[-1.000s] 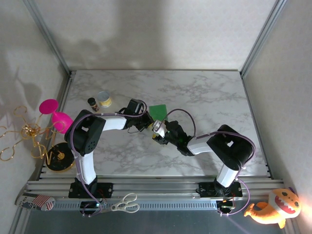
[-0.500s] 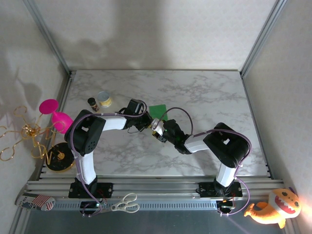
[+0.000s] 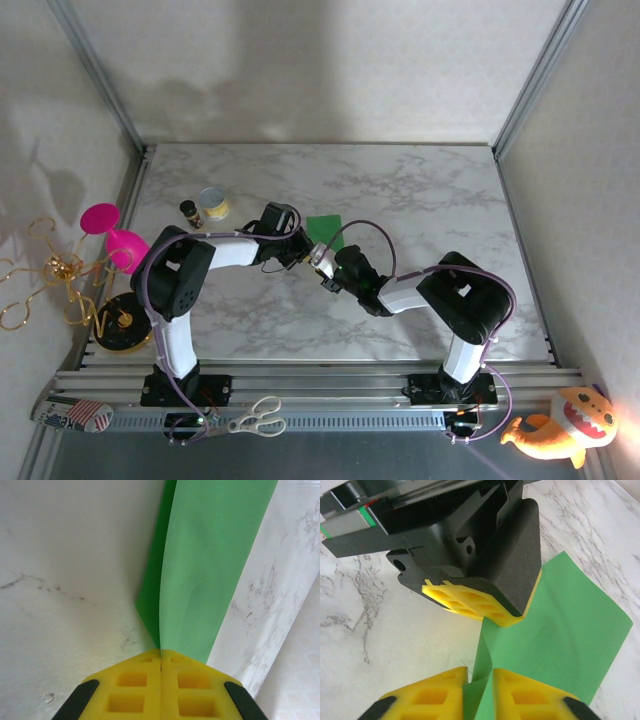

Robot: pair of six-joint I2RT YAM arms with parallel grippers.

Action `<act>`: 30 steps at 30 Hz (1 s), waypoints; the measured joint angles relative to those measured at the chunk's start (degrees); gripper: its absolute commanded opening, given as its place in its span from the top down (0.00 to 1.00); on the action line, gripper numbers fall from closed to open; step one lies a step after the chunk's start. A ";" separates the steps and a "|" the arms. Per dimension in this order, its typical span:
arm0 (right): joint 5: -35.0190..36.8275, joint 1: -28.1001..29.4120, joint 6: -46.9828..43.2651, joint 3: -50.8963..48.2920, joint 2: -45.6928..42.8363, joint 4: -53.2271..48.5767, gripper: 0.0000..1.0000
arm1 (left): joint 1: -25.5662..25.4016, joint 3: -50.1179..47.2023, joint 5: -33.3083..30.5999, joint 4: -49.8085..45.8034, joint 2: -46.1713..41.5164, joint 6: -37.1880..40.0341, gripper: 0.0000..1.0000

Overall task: Fold a paper plane with a square sheet of paper (pick it up from the middle)
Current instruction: Third fold the triangle at the center of the table.

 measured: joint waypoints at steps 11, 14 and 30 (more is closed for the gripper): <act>-5.42 0.04 2.34 0.00 -2.38 -3.34 0.91 | 3.13 -0.02 -5.05 -4.57 -6.25 2.51 0.67; -8.17 0.02 3.98 0.00 -3.56 -4.42 0.91 | 4.15 -0.02 -5.84 -4.59 -8.46 3.50 0.67; -22.47 -1.86 14.67 0.00 -3.89 -6.10 0.92 | 2.23 8.41 -5.86 -8.24 1.95 8.55 0.88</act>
